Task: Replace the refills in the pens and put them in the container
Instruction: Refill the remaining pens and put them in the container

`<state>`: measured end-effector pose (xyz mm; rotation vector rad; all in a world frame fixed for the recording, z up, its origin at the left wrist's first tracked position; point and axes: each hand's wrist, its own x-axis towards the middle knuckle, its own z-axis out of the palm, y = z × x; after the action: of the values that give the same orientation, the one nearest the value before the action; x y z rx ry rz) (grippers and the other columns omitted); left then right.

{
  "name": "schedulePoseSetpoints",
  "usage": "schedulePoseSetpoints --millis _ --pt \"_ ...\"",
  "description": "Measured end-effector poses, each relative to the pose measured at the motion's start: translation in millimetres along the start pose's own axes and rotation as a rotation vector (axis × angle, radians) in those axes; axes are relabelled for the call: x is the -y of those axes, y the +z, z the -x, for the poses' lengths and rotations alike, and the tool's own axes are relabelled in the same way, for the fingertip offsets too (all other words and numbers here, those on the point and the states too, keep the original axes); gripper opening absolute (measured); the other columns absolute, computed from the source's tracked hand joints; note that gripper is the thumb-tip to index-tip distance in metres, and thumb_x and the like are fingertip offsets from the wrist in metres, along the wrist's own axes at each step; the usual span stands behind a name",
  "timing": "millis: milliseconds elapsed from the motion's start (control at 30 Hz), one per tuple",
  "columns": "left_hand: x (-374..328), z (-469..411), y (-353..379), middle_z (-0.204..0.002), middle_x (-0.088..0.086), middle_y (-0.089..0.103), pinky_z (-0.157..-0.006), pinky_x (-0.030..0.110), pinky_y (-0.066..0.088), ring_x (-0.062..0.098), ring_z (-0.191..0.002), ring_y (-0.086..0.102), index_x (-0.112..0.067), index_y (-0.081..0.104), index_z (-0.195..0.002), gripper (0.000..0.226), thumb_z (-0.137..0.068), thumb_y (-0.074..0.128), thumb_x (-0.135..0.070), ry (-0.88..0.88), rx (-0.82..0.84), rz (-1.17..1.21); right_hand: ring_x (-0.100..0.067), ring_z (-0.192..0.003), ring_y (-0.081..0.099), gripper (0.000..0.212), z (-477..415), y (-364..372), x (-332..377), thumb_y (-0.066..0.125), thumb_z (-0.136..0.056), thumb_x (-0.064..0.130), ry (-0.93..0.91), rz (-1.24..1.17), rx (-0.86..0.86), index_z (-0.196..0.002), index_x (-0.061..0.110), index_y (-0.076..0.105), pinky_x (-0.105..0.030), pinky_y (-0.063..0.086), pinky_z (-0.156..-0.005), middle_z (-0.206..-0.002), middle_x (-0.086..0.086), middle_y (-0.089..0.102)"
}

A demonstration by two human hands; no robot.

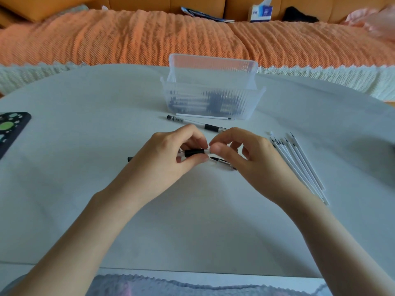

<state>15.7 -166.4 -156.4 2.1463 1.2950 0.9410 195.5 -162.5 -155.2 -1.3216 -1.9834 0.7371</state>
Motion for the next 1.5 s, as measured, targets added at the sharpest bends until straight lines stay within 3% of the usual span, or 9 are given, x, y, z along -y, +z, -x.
schedulePoseSetpoints --millis 167,267,400,600,800,1000,1200,1400,1500 --pt "0.0 -0.2 -0.1 -0.078 -0.022 0.063 -0.071 0.007 0.042 -0.007 -0.078 0.060 -0.018 0.060 -0.086 0.015 -0.078 0.072 -0.020 -0.003 0.005 0.004 0.002 -0.062 0.048 0.007 1.1 -0.9 -0.7 0.066 -0.084 0.026 0.002 -0.014 0.026 -0.080 0.021 0.064 -0.006 0.034 -0.060 -0.069 0.025 0.056" --pt "-0.9 0.3 -1.4 -0.077 -0.019 0.065 -0.069 0.008 0.043 -0.005 -0.078 0.060 -0.020 0.059 -0.085 0.014 -0.078 0.072 -0.020 -0.012 -0.005 0.023 0.001 -0.060 0.047 0.019 1.0 0.7 -1.3 0.061 -0.086 0.035 0.004 0.015 0.020 -0.077 0.019 0.066 -0.008 0.033 -0.058 -0.065 0.016 0.055" --pt "-0.2 0.2 -2.0 -0.078 -0.019 0.065 -0.070 0.005 0.040 -0.006 -0.078 0.061 -0.019 0.060 -0.085 0.015 -0.078 0.073 -0.019 -0.017 0.003 0.018 -0.007 -0.070 0.050 0.015 -0.1 -1.0 -2.7 0.067 -0.081 0.036 -0.017 -0.037 0.000 -0.093 0.027 0.063 -0.009 0.034 -0.061 -0.083 0.014 0.062" --pt "1.2 0.6 -1.3 -0.080 -0.019 0.066 -0.071 0.006 0.041 -0.006 -0.079 0.060 -0.020 0.060 -0.088 0.016 -0.078 0.072 -0.022 -0.038 0.013 0.021 -0.005 -0.071 0.049 0.007 0.1 0.4 -1.1 0.066 -0.084 0.023 -0.023 -0.060 -0.008 -0.078 0.026 0.063 -0.008 0.035 -0.063 -0.079 0.014 0.061" --pt "5.8 0.1 -6.4 -0.073 -0.016 0.066 -0.071 0.019 0.047 0.002 -0.076 0.062 -0.024 0.067 -0.086 0.010 -0.078 0.073 -0.022 -0.102 -0.021 0.029 0.002 -0.060 0.047 0.010 0.5 -4.6 -0.2 0.066 -0.085 0.023 0.024 -0.061 -0.084 -0.075 0.022 0.064 -0.006 0.033 -0.057 -0.064 0.028 0.053" --pt "7.2 1.1 -7.2 -0.077 -0.015 0.069 -0.077 0.035 0.050 0.002 -0.079 0.064 -0.031 0.068 -0.083 0.012 -0.075 0.076 -0.027 -0.115 -0.072 -0.045 0.003 -0.053 0.046 0.011 0.3 -5.2 -2.6 0.065 -0.085 0.027 0.079 -0.068 -0.034 -0.077 0.019 0.066 -0.008 0.033 -0.053 -0.063 0.027 0.054" --pt "15.7 0.4 -15.4 -0.077 -0.015 0.067 -0.076 0.035 0.051 0.001 -0.079 0.062 -0.032 0.067 -0.084 0.011 -0.077 0.075 -0.030 -0.127 -0.112 -0.087 0.000 -0.081 0.044 0.019 2.6 -11.9 -21.7 0.070 -0.076 0.042 0.050 0.317 0.039 -0.091 0.031 0.064 -0.007 0.034 -0.070 -0.091 0.016 0.055" --pt "15.5 0.7 -15.9 -0.079 -0.013 0.068 -0.077 0.036 0.051 0.001 -0.080 0.062 -0.034 0.067 -0.085 0.011 -0.077 0.074 -0.031 -0.126 -0.087 -0.083 -0.001 -0.078 0.047 0.008 1.5 -5.5 -23.4 0.062 -0.086 0.034 0.030 0.373 0.031 -0.088 0.029 0.067 -0.023 0.039 -0.069 -0.083 0.017 0.057" --pt "15.9 1.4 -16.5 -0.078 -0.014 0.068 -0.076 0.036 0.051 0.001 -0.080 0.062 -0.035 0.067 -0.085 0.011 -0.077 0.074 -0.031 -0.129 -0.060 -0.067 0.001 -0.065 0.056 0.007 1.1 -12.2 -20.6 0.059 -0.088 0.027 0.064 0.222 -0.008 -0.088 0.028 0.066 -0.012 0.039 -0.060 -0.077 0.014 0.066"
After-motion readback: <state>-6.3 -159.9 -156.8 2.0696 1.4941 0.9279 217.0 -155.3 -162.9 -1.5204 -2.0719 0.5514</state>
